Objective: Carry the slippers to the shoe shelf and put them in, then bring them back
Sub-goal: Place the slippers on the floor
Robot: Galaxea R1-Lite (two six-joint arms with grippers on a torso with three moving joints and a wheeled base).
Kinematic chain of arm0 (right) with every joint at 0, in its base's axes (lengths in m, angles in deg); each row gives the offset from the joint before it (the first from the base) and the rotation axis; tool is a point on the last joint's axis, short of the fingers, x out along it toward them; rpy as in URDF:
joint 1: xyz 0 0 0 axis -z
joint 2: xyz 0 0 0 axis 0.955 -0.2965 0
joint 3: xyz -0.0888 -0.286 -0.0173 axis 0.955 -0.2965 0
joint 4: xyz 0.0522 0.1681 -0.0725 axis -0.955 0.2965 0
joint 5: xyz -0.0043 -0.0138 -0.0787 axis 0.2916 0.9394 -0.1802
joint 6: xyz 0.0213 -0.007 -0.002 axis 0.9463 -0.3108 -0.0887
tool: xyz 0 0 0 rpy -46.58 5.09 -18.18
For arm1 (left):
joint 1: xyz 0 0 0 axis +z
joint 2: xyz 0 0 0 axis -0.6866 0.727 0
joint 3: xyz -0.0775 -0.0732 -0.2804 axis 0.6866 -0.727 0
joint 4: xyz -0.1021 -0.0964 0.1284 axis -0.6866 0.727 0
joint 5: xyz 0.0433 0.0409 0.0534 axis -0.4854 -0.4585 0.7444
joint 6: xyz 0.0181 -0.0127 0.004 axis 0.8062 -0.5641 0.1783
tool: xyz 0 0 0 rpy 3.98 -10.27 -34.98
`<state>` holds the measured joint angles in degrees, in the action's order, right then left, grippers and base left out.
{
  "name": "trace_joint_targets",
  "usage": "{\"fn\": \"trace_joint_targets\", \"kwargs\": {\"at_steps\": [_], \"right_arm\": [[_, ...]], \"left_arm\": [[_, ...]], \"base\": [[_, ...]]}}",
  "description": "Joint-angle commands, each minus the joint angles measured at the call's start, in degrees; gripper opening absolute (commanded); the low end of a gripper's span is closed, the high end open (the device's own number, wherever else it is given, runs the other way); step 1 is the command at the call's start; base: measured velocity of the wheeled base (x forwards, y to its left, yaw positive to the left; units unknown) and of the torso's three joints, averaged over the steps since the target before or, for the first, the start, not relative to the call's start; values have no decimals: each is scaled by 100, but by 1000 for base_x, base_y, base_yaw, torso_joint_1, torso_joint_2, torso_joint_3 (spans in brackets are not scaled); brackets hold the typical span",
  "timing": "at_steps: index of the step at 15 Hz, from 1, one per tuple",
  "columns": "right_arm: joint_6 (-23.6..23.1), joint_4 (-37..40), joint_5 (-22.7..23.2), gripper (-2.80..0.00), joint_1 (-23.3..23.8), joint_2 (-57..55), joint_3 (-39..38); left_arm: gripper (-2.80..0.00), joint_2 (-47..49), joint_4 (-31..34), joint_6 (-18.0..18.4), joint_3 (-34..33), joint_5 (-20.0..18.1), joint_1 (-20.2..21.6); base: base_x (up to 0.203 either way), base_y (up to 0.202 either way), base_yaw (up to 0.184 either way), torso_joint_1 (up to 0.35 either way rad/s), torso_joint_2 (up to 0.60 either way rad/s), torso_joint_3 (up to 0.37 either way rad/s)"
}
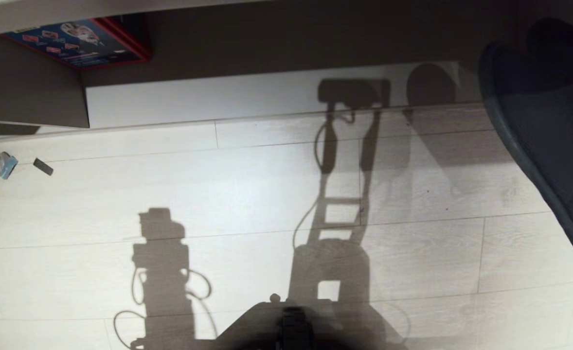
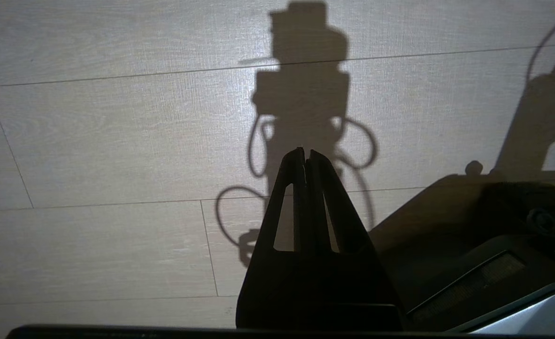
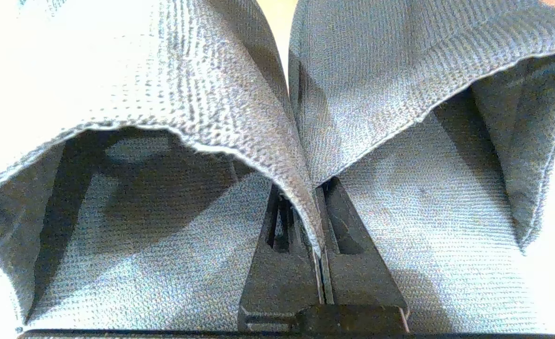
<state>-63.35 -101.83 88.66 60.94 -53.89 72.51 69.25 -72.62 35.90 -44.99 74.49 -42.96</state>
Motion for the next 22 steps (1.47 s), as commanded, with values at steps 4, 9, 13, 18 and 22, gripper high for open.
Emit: {"fn": "trace_joint_targets", "kwargs": {"at_steps": [4, 9, 13, 18, 22], "right_arm": [[101, 2249, -129, -280, 320, 2537, -164], [202, 2587, -110, -280, 1064, 3456, -442], [212, 2949, 3, -280, 1084, 4265, -1247], [385, 3731, -311, -280, 1118, 5052, -2208], [421, 4538, -346, -280, 1120, 5059, -2346]], "left_arm": [[-280, 4, -2, -3, 0, 2, 4], [-280, 4, -2, 0, 0, 2, 2], [-280, 4, -2, 0, 0, 2, 4], [-280, 4, -1, 0, 0, 2, -4], [-280, 4, 7, -9, 0, 2, 4]], "base": [[0, 0, 0, 0, 0, 0], [0, 0, 0, 0, 0, 0], [0, 0, 0, 0, 0, 0], [0, 0, 0, 0, 0, 0], [0, 0, 0, 0, 0, 0]]}}
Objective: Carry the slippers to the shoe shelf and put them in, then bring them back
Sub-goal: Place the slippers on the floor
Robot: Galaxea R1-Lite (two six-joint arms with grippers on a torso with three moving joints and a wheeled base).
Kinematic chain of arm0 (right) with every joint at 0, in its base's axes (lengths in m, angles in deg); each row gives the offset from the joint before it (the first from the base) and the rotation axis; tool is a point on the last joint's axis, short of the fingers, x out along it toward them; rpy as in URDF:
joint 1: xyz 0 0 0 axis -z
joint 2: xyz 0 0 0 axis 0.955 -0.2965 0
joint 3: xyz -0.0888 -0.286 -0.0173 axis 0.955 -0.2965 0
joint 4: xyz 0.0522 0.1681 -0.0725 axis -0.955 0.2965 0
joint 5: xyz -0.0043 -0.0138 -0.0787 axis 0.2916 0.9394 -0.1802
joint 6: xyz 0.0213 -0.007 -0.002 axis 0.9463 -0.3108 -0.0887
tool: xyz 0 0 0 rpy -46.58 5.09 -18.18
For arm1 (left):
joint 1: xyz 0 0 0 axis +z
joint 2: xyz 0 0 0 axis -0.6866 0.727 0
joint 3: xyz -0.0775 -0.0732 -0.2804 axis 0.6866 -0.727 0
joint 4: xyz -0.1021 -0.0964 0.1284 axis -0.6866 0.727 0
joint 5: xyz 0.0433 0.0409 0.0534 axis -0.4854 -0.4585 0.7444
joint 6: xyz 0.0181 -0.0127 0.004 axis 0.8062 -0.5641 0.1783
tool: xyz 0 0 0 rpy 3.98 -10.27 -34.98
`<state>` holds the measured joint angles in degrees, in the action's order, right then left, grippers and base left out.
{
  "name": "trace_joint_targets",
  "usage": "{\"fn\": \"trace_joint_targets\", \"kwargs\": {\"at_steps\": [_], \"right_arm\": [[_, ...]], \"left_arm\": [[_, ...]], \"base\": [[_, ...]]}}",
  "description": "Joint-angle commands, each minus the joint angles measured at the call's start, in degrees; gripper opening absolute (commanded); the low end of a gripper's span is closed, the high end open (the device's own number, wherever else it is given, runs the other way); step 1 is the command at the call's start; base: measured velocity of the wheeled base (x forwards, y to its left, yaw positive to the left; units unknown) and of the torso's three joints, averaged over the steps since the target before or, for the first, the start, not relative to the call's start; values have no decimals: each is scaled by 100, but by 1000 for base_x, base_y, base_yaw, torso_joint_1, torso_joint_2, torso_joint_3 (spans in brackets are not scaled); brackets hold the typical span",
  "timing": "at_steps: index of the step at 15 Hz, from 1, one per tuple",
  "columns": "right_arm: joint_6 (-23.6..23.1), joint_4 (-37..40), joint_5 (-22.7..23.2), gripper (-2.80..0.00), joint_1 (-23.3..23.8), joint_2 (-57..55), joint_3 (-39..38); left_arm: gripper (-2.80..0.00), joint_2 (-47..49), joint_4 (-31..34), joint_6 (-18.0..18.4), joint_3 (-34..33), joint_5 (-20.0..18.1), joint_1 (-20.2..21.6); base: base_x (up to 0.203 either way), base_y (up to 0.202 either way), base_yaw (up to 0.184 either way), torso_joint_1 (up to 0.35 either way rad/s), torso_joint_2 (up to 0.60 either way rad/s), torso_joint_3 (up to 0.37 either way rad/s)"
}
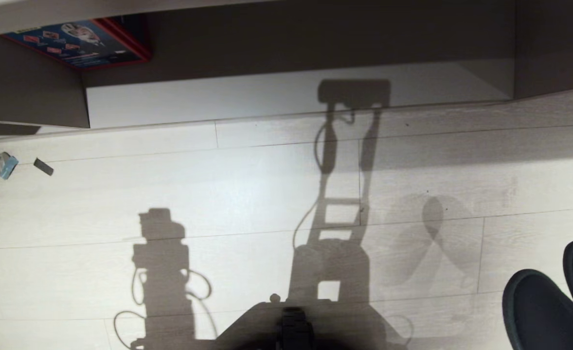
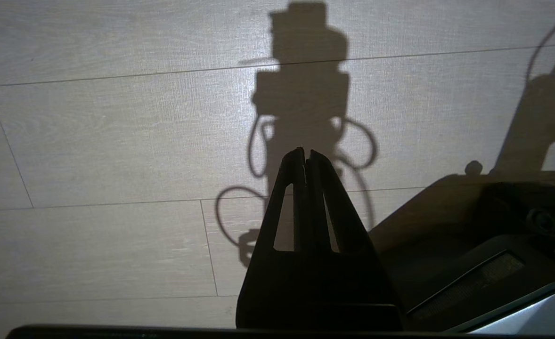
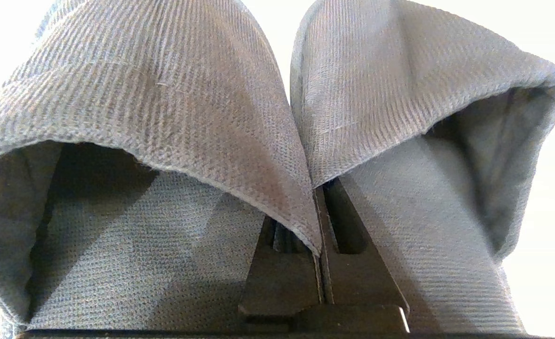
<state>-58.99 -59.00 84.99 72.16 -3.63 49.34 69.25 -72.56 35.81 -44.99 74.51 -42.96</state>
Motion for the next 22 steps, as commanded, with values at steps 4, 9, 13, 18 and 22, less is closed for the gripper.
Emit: {"fn": "trace_joint_targets", "kwargs": {"at_steps": [4, 9, 13, 18, 22], "right_arm": [[58, 452, 19, -280, -2, 31, -29], [82, 449, 19, -280, -2, 31, -29], [251, 454, 19, -280, -2, 24, -29], [73, 446, 24, -280, -2, 24, -33], [-12, 445, 28, -280, 6, 24, -34]], "left_arm": [[-280, 4, 0, -9, 0, 0, 4], [-280, 4, 0, -18, 0, 0, 4], [-280, 4, 0, -18, 0, 0, 4], [-280, 4, 0, -18, 0, 0, 4], [-280, 4, 0, -18, 0, 0, 0]], "base": [[0, 0, 0, -1, 2, 25], [0, 0, 0, 0, 4, 183], [0, 0, 0, 1, 2, 201], [0, 0, 0, 2, 1, 203], [0, 0, 0, 2, 2, 201]]}}
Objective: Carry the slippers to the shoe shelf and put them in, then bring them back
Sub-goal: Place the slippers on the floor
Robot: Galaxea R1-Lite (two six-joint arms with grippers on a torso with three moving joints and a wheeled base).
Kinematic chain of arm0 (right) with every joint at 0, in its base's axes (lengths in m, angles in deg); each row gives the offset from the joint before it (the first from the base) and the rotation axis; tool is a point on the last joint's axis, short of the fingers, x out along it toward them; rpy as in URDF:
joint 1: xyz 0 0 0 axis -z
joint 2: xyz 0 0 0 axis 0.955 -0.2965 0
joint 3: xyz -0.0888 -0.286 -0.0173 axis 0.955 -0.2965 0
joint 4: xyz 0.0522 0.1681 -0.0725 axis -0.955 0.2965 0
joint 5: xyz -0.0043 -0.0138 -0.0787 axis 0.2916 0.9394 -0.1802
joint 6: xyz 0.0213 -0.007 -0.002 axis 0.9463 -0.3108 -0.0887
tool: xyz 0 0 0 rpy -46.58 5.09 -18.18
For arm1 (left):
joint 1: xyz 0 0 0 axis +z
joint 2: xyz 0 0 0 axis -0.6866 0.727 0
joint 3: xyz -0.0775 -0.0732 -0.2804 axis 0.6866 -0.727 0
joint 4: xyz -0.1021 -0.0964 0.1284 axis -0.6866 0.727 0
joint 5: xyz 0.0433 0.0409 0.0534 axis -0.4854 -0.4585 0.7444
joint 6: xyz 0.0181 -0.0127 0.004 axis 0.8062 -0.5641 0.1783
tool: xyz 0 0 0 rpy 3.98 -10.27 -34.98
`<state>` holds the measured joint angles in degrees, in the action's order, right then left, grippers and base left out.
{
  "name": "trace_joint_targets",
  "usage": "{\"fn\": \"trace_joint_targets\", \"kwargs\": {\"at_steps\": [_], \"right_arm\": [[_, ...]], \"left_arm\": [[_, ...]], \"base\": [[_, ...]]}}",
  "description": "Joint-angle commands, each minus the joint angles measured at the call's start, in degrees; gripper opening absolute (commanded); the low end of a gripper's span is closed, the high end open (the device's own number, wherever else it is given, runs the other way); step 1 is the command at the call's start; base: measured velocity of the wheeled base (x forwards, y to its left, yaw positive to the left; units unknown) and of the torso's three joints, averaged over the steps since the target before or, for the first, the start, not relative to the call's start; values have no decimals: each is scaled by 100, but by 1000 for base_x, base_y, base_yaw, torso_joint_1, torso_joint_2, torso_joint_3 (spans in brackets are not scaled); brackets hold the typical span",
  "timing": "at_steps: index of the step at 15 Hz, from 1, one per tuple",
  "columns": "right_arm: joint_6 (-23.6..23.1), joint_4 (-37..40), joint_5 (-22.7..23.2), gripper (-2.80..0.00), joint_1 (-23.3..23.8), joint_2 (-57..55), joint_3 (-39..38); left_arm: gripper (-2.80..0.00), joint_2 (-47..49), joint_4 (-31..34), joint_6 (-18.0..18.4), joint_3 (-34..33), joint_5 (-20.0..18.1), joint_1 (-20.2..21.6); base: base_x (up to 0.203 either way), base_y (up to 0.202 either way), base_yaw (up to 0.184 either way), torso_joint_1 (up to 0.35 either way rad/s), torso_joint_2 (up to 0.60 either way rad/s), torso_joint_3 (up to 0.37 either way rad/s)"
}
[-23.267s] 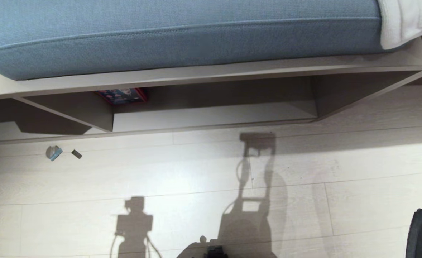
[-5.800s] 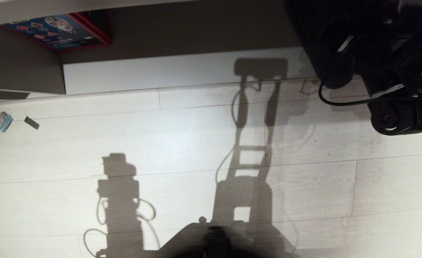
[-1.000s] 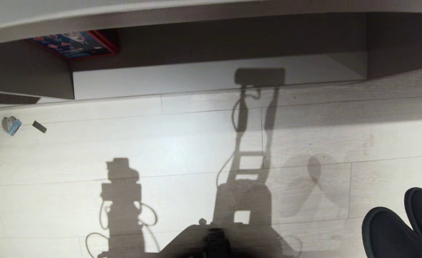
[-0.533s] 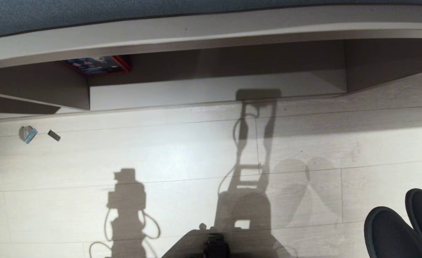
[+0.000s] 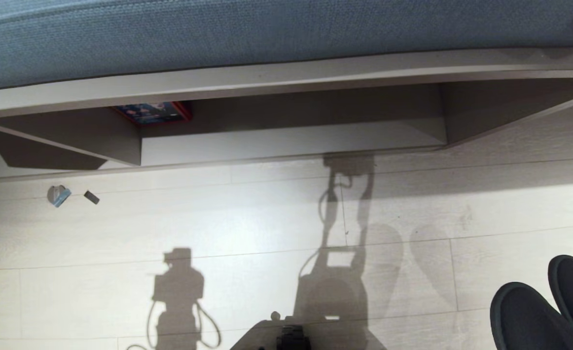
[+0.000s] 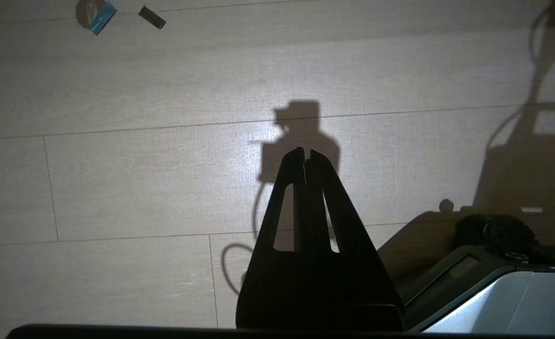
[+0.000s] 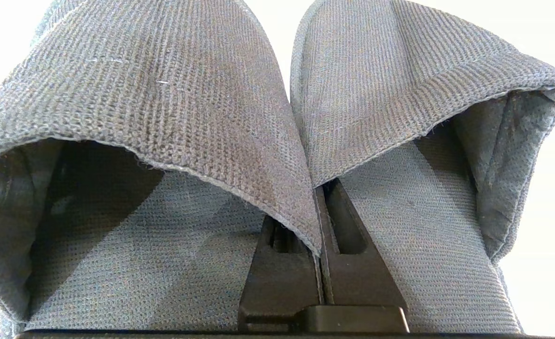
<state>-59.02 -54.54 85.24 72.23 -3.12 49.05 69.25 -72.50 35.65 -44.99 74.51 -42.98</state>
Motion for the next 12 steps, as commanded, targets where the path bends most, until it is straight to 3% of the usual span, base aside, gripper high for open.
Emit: {"fn": "trace_joint_targets", "kwargs": {"at_steps": [1, 12], "right_arm": [[-9, -1, 2, -280, -9, -27, -7], [-9, -1, 2, -280, -2, -27, 0]], "left_arm": [[-280, 4, -5, -2, 0, 0, 2], [-280, 4, -5, -2, 0, 0, 1]], "base": [[0, 0, 0, 6, 2, 199], [0, 0, 0, -1, 2, 202]]}}
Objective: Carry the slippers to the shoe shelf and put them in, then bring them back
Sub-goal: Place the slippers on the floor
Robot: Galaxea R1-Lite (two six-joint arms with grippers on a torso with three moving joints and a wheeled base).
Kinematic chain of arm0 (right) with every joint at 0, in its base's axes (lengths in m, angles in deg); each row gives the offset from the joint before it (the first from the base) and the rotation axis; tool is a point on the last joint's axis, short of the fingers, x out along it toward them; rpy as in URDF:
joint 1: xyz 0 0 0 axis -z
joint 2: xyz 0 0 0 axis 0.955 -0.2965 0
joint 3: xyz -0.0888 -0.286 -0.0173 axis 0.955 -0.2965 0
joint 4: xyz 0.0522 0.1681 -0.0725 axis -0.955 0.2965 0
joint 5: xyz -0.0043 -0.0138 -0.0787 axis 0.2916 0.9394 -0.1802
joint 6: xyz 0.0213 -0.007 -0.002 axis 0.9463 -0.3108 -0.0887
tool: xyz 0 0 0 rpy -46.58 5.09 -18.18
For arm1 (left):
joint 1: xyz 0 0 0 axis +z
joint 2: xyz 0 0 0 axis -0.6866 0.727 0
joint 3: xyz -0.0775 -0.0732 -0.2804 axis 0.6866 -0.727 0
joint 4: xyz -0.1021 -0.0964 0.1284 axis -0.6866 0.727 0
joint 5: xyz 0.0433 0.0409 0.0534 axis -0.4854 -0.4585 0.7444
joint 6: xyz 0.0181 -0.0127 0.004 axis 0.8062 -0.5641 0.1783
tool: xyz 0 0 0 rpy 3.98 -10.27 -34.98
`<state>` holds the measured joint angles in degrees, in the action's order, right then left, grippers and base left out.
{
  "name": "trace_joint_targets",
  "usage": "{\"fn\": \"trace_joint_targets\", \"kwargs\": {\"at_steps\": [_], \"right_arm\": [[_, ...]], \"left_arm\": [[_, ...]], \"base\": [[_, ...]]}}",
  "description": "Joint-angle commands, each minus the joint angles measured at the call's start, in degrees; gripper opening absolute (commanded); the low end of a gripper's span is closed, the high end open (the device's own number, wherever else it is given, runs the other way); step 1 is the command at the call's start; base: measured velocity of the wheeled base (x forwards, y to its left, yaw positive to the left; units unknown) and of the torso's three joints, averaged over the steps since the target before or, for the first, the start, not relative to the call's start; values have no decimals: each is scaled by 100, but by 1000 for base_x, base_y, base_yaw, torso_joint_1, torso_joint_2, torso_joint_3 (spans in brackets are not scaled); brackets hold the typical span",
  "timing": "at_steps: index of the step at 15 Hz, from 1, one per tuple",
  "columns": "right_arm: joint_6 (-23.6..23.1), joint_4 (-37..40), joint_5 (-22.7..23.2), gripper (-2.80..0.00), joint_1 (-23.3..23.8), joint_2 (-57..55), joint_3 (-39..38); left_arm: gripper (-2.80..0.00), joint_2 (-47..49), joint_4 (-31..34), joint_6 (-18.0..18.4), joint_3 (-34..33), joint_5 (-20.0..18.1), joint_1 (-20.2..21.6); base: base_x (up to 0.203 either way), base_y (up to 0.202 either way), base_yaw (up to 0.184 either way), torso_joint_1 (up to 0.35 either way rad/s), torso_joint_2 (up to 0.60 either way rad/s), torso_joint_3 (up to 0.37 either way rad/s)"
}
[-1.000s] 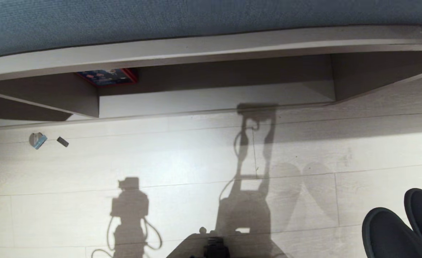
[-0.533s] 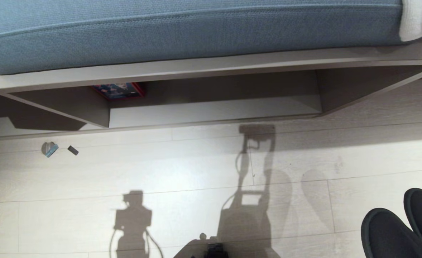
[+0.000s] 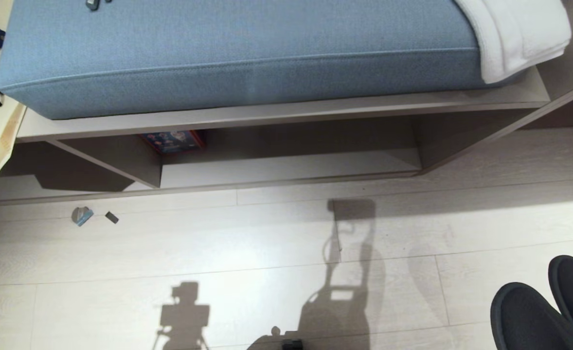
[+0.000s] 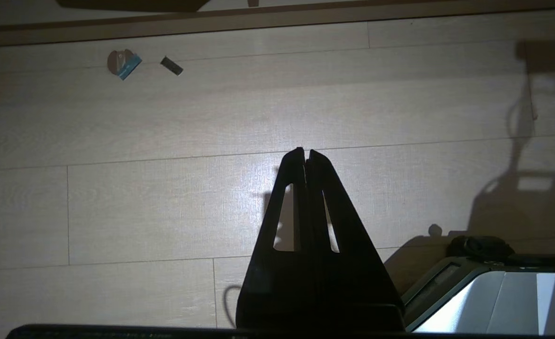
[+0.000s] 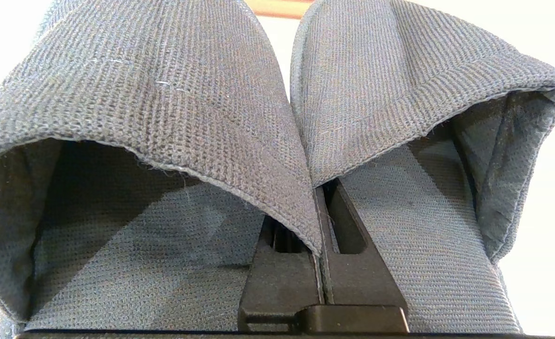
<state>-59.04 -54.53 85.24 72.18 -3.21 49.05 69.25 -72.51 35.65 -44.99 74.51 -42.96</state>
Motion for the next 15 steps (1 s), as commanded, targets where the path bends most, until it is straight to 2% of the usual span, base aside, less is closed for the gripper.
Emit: {"fn": "trace_joint_targets", "kwargs": {"at_steps": [1, 15], "right_arm": [[-7, -1, 2, -280, -4, -19, 0], [-16, -1, 2, -280, 22, -19, -1]], "left_arm": [[-280, 4, -4, -2, 0, 0, 4], [-280, 4, -4, -2, 0, 0, 4]], "base": [[0, 0, 0, 2, 2, 197], [0, 0, 0, 2, 3, 202]]}}
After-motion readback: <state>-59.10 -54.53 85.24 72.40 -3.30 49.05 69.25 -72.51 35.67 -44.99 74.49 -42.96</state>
